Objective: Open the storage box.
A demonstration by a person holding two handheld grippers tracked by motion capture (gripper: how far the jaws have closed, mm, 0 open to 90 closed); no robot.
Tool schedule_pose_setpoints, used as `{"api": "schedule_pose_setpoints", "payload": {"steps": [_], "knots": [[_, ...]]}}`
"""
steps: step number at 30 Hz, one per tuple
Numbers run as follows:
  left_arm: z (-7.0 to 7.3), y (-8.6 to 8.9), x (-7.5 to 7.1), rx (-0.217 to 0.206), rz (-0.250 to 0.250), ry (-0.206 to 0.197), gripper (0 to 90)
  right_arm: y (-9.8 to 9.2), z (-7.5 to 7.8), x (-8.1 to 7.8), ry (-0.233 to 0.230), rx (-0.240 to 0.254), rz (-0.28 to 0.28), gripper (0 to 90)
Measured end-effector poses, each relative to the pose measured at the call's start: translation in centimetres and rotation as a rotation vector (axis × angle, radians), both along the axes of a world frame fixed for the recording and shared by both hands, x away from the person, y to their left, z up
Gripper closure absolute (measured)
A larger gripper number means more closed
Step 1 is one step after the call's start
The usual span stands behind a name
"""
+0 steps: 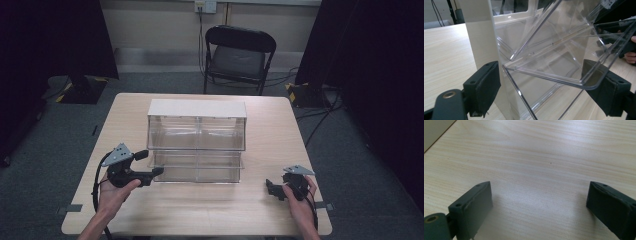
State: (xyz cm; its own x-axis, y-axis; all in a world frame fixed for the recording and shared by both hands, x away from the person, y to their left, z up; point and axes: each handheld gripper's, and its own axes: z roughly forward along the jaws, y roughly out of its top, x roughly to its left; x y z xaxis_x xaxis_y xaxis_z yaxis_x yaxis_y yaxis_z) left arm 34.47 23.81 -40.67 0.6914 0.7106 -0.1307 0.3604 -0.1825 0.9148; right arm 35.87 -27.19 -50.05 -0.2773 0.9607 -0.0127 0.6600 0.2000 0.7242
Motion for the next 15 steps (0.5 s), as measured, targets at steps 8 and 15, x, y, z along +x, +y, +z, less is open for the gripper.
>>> {"api": "schedule_pose_setpoints", "payload": {"steps": [8, 15], "knots": [[0.19, -0.12, 0.11, -0.008, 0.006, -0.011, 15.7, 0.0, 0.0, 0.0, 0.0, 0.0, 0.0, 5.6], [0.29, -0.17, 0.14, -0.011, 0.01, -0.013, 15.7, 0.0, 0.0, 0.0, 0.0, 0.0, 0.0, 5.7]]}}
